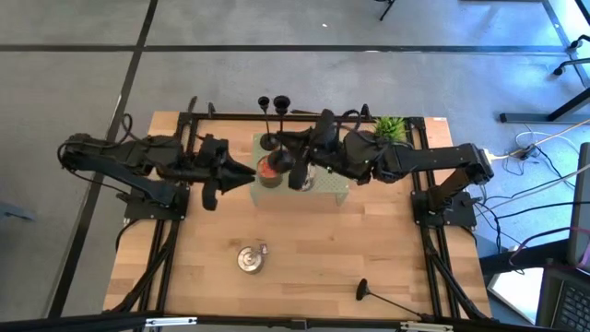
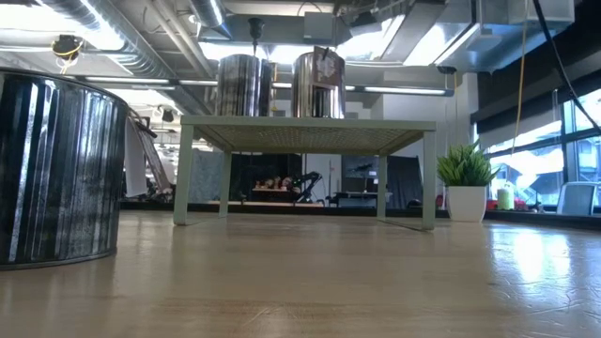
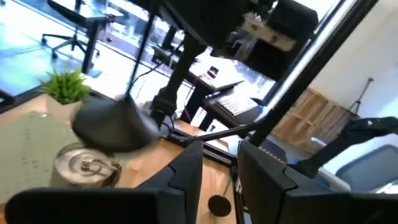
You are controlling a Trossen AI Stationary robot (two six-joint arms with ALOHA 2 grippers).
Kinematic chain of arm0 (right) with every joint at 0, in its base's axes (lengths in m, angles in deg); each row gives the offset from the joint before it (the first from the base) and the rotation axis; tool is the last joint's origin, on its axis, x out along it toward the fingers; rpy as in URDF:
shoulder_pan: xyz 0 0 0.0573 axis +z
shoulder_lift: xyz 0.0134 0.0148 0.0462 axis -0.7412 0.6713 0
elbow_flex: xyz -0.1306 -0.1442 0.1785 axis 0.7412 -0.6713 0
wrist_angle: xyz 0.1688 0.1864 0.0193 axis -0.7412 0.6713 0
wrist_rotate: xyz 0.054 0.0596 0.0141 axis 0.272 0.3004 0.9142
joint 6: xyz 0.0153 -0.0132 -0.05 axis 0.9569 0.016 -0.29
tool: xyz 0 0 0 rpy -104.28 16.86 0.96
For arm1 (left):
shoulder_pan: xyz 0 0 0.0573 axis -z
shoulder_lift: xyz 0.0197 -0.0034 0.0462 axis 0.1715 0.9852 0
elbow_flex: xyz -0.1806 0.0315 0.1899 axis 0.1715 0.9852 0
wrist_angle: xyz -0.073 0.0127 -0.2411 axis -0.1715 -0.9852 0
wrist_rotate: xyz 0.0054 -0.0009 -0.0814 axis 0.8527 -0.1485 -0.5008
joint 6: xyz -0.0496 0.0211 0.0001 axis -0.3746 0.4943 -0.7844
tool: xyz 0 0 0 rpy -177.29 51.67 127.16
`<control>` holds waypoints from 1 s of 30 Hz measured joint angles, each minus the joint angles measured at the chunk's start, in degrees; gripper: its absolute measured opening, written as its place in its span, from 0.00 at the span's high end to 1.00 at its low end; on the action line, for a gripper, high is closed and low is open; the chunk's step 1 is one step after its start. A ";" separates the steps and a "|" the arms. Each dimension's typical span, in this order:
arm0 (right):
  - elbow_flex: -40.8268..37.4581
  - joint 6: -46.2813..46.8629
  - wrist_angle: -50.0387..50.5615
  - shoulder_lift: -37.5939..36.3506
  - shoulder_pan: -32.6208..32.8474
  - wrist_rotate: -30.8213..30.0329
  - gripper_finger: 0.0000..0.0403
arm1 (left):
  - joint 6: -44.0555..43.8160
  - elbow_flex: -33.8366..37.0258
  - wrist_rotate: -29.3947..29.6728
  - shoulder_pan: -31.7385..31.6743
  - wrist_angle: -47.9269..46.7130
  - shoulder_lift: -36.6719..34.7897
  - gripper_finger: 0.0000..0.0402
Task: Pick & Place candle stick holders
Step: Put the top candle holder on the shelf aligned with the other candle holder
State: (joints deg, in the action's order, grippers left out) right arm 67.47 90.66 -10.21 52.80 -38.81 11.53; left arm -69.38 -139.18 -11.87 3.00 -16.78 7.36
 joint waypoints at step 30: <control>-0.64 -12.85 19.27 -3.82 -27.06 46.30 0.96 | -7.79 0.00 41.93 19.07 11.35 7.92 0.82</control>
State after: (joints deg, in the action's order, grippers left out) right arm 66.83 77.81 9.06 48.98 -65.87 57.83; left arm -77.17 -139.18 30.06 22.07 -5.43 15.28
